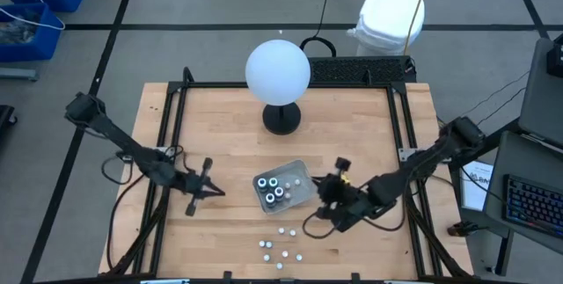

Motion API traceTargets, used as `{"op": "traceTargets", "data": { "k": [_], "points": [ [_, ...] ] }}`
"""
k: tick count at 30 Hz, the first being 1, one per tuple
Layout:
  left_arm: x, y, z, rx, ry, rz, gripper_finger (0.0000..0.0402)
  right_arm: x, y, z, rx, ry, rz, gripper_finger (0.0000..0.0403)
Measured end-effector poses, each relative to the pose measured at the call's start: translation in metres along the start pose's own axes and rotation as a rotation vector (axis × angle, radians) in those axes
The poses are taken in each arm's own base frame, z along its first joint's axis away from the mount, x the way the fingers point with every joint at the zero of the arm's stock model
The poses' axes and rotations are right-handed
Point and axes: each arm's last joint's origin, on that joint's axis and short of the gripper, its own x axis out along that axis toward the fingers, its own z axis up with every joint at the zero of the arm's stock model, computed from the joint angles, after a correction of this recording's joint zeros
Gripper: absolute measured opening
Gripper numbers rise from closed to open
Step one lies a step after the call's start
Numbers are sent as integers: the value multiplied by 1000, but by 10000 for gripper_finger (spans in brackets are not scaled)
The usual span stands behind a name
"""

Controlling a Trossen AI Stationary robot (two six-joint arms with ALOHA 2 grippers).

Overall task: Pick & Place food coloring
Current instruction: Adjust the gray bin

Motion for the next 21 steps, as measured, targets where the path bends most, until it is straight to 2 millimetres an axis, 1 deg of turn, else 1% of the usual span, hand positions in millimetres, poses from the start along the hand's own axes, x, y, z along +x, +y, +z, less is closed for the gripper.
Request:
{"op": "traceTargets", "data": {
  "k": [3, 6, 9, 12, 14, 16, 21],
  "points": [
    [8, -3, -17, -49, 131, 13, 6, -4, -7, -18, 66, 15, -10, 6],
    [16, -5, -27, -144, 180, 47, 4, 0, -11, -45, 86, 40, -41, 2],
    [29, -9, -31, -192, 219, 70, 3, 10, -16, -76, 126, 67, -99, 2],
    [44, -16, -32, -209, 274, 46, 3, 15, -22, -99, 161, 95, -128, 1],
    [56, -20, -30, -207, 290, 48, 3, 19, -25, -109, 182, 126, -134, 1],
    [70, -25, -22, -213, 279, 46, 3, 22, -28, -116, 206, 169, -123, 1],
    [97, -34, -13, -161, 347, 52, 5, 28, -31, -122, 250, 204, -111, 1]
  ]
}}
